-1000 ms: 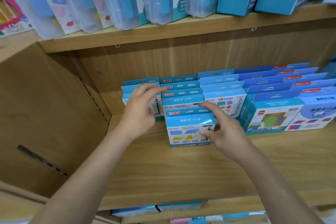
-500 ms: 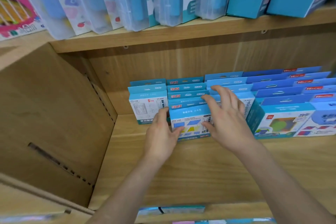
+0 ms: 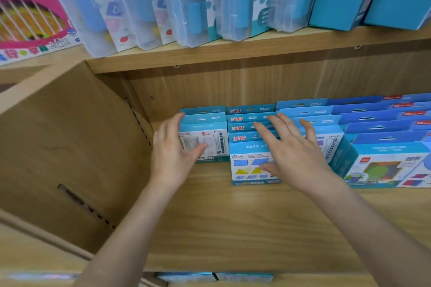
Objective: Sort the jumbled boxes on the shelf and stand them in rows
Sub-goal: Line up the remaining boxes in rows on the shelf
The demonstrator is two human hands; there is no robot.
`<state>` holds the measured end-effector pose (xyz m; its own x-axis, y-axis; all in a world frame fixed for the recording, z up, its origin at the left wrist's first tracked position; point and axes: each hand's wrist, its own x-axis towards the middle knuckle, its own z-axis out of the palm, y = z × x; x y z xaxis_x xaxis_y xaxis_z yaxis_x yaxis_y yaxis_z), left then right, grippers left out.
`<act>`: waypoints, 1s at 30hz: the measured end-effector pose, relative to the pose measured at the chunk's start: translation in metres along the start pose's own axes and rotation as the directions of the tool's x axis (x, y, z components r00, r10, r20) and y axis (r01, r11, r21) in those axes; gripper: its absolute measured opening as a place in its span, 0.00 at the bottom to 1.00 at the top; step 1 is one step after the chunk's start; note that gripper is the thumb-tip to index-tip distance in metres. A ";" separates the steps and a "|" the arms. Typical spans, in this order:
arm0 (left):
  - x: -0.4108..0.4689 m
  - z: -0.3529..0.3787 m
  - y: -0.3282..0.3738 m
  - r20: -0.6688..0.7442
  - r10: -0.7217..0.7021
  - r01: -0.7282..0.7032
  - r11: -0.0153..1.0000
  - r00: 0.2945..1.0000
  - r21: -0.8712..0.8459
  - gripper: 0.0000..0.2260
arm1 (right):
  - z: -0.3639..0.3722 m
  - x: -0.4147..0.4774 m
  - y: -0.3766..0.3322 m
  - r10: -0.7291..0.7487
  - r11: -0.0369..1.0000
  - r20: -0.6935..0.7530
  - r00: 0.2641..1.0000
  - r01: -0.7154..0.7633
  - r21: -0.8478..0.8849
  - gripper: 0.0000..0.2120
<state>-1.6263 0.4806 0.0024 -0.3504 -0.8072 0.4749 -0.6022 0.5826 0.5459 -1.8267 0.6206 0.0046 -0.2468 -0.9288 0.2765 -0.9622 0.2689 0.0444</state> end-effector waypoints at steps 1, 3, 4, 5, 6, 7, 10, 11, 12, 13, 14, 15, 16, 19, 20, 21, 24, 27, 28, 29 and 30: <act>0.005 -0.001 -0.005 0.013 -0.037 0.037 0.999 0.999 -0.013 0.38 | 0.001 0.001 0.000 0.002 1.000 -0.007 1.000 -0.002 -0.011 0.44; 0.011 0.005 -0.009 0.109 -0.099 0.107 0.992 0.989 -0.070 0.42 | 0.003 0.000 0.001 0.007 1.000 -0.010 1.000 -0.007 -0.026 0.44; 0.012 0.010 -0.010 0.157 -0.120 0.136 0.986 0.980 -0.096 0.44 | 0.005 0.000 0.002 0.010 0.999 -0.009 1.000 -0.010 -0.033 0.44; 0.013 0.015 -0.010 0.193 -0.130 0.154 0.981 0.973 -0.118 0.45 | 0.005 -0.001 0.003 0.015 0.999 -0.014 1.000 -0.015 -0.040 0.44; 0.013 0.020 -0.010 0.216 -0.131 0.163 0.977 0.968 -0.139 0.46 | 0.005 -0.001 0.004 0.020 0.999 -0.021 1.000 -0.021 -0.046 0.44; 0.015 0.024 -0.010 0.219 -0.129 0.166 0.974 0.967 -0.157 0.46 | 0.005 -0.001 0.004 0.024 0.998 -0.028 0.999 -0.025 -0.055 0.43; 0.020 0.034 -0.008 0.159 -0.153 0.179 0.970 0.975 -0.164 0.42 | 0.003 0.000 0.006 0.039 0.996 -0.038 0.999 -0.042 -0.082 0.43; 0.021 0.036 -0.007 0.133 -0.166 0.186 0.970 0.977 -0.155 0.40 | 0.003 -0.001 0.006 0.048 0.995 -0.043 0.998 -0.052 -0.086 0.43; 0.022 0.038 -0.007 0.111 -0.172 0.187 0.972 0.979 -0.145 0.38 | 0.003 -0.001 0.006 0.057 0.994 -0.046 0.997 -0.061 -0.089 0.43; 0.021 0.039 -0.007 0.091 -0.172 0.183 0.974 0.981 -0.131 0.37 | 0.002 -0.001 0.006 0.065 0.994 -0.045 0.997 -0.069 -0.090 0.42; 0.021 0.041 -0.008 0.079 -0.172 0.180 0.976 0.982 -0.119 0.37 | 0.001 -0.001 0.005 0.071 0.993 -0.040 0.997 -0.074 -0.087 0.42; 0.020 0.042 -0.007 0.074 -0.168 0.175 0.978 0.983 -0.112 0.36 | 0.000 -0.001 0.004 0.076 0.994 -0.032 0.997 -0.078 -0.082 0.41; 0.020 0.042 -0.008 0.082 -0.166 0.174 0.979 0.983 -0.109 0.37 | -0.001 0.000 0.002 0.078 0.994 -0.023 0.997 -0.080 -0.073 0.41; 0.020 0.037 -0.009 0.089 -0.150 0.157 0.984 0.985 -0.078 0.40 | -0.001 -0.002 0.002 0.074 0.997 0.003 0.997 -0.074 0.004 0.41; 0.017 0.034 -0.008 0.045 -0.122 0.124 0.991 0.991 -0.048 0.41 | -0.002 -0.005 0.004 0.080 0.996 0.015 0.997 -0.080 0.037 0.42; 0.012 0.030 -0.005 -0.016 -0.080 0.080 0.997 0.997 -0.022 0.40 | -0.003 -0.008 0.006 0.095 0.992 0.023 0.995 -0.097 0.077 0.44; -0.021 0.028 0.022 -0.096 0.074 -0.087 0.986 0.993 -0.140 0.34 | -0.009 -0.018 0.018 0.223 0.946 0.037 0.974 -0.226 0.234 0.46; -0.050 0.043 0.052 0.163 0.083 -0.019 0.933 0.983 -0.359 0.36 | -0.014 -0.024 0.034 0.317 0.914 0.071 0.946 -0.325 0.245 0.47; -0.053 0.051 0.055 0.192 0.072 0.006 0.926 0.979 -0.377 0.39 | -0.015 -0.026 0.039 0.323 0.917 0.088 0.942 -0.335 0.216 0.46; -0.054 0.058 0.058 0.199 0.057 0.024 0.925 0.978 -0.380 0.40 | -0.016 -0.028 0.044 0.323 0.923 0.100 0.941 -0.336 0.187 0.46; -0.054 0.063 0.060 0.201 0.038 0.039 0.928 0.979 -0.370 0.41 | -0.017 -0.030 0.047 0.318 0.930 0.106 0.942 -0.331 0.162 0.45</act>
<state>-1.6887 0.5530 -0.0345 -0.5104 -0.7868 0.3472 -0.3074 0.5439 0.7808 -1.8630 0.6656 0.0144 -0.5503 -0.8168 0.1732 -0.8313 0.5164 -0.2056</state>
